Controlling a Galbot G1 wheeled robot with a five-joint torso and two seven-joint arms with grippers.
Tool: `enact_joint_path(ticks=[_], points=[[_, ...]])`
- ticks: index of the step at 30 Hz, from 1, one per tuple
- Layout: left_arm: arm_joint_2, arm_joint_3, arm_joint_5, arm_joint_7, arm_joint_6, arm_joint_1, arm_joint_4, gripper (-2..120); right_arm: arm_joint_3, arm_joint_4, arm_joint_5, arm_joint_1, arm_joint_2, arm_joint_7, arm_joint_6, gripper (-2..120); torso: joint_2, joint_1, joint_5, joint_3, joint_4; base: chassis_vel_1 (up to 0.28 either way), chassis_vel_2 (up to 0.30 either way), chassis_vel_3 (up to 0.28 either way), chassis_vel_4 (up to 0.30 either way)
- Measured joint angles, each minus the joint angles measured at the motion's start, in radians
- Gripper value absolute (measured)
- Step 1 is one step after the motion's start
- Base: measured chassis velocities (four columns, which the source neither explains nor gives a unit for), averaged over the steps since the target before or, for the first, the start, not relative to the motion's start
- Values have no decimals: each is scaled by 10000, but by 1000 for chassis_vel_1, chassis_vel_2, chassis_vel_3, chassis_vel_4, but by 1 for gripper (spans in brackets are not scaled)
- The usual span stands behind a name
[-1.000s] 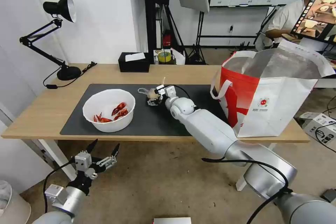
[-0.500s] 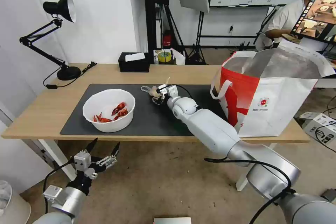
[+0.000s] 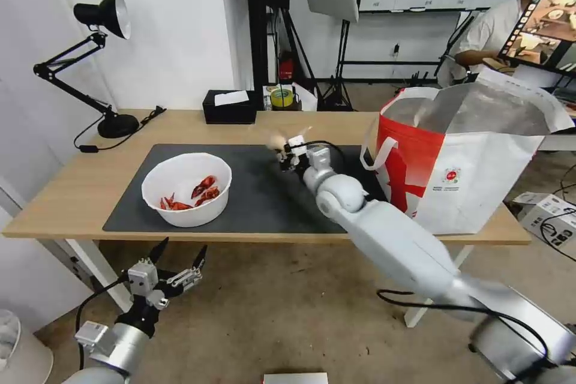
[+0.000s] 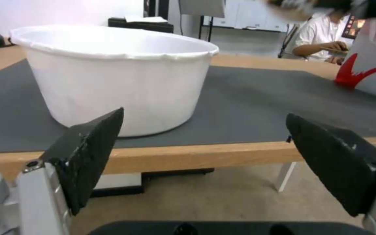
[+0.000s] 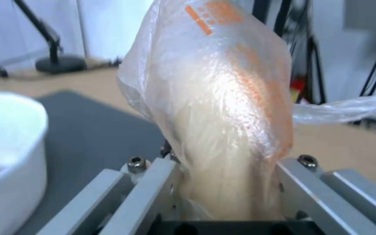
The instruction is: Pick up the trash from the table and place it into the takeout bag.
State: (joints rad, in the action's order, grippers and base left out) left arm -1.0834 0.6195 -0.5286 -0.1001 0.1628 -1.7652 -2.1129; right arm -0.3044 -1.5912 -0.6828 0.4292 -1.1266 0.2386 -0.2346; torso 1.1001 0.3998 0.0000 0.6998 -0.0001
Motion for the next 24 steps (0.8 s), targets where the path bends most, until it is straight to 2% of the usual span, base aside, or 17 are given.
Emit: enact_joint_path(ticks=[4,6,9,13,17,21,23,24], points=[[-62,-66,103,11,-5,-14,-3,100,492,-1274,729,831,649,510,482,9,-1,0,2,0,0,0,0,0,0],[-78,-83,124,12,-6,-16,-4,100,625,-1499,995,1036,780,641,601,9,-1,0,1,1,0,0,0,0,0],[-149,-154,205,21,-14,-23,-21,100,1356,-2440,2600,1973,1275,1356,977,8,0,0,1,0,1,0,0,0,0],[-196,-214,119,159,-147,-60,-225,100,1931,-3154,3431,2643,1761,2181,993,8,0,0,4,1,0,0,0,0,0],[-237,-237,70,227,-210,-57,-297,100,2494,-3803,3509,3060,2231,2952,1117,8,0,1,4,1,-3,0,0,0,0],[-281,-271,96,235,-212,-70,-297,100,2904,-4090,3461,3128,2392,3564,1129,8,0,0,0,1,0,0,0,0,0],[-330,-316,158,235,-213,-106,-297,100,3194,-4134,3136,3045,2447,4619,791,8,0,0,2,1,0,0,0,0,0],[-330,-316,158,235,-213,-106,-297,100,3194,-4134,3136,3045,2447,4619,791,8,0,0,2,1,0,0,0,0,0]])
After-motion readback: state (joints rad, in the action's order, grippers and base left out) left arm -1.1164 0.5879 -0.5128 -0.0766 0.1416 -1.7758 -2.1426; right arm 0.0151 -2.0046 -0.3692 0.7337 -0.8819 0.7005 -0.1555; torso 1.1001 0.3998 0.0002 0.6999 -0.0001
